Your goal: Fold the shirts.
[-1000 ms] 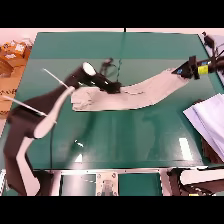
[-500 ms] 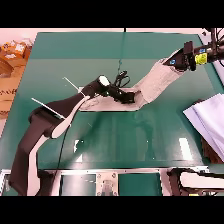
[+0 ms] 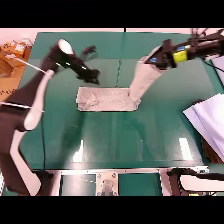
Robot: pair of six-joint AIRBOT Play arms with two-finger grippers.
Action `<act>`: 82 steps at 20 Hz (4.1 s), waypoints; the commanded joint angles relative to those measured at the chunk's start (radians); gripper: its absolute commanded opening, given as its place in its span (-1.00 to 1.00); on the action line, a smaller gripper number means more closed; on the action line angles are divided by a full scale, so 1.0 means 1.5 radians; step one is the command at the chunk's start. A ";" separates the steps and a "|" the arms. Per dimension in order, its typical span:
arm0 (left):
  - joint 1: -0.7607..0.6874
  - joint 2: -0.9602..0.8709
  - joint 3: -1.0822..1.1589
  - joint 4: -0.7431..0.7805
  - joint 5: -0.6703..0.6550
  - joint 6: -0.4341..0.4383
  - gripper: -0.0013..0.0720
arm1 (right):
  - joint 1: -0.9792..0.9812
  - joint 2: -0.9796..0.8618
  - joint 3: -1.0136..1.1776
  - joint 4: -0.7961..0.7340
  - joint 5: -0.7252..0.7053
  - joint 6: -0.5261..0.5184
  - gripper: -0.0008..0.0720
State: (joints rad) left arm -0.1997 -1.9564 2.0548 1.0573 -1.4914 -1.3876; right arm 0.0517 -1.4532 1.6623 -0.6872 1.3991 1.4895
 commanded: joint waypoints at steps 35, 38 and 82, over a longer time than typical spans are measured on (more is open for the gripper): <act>0.216 0.103 0.003 0.103 -0.075 0.005 -0.91 | 0.070 -0.245 -0.289 0.129 -0.309 -0.112 0.49; 0.216 0.103 0.003 0.103 -0.064 0.003 -0.91 | 0.123 -0.247 -0.269 0.190 -0.345 -0.127 0.45; 0.216 0.103 0.003 0.093 -0.089 0.006 -0.91 | -0.988 0.225 -0.421 -0.399 0.091 0.221 -0.90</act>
State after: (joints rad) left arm 0.1238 -1.8023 2.0594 1.1973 -1.6241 -1.3788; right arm -1.4090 -1.1221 1.1385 -1.2274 1.5700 1.8294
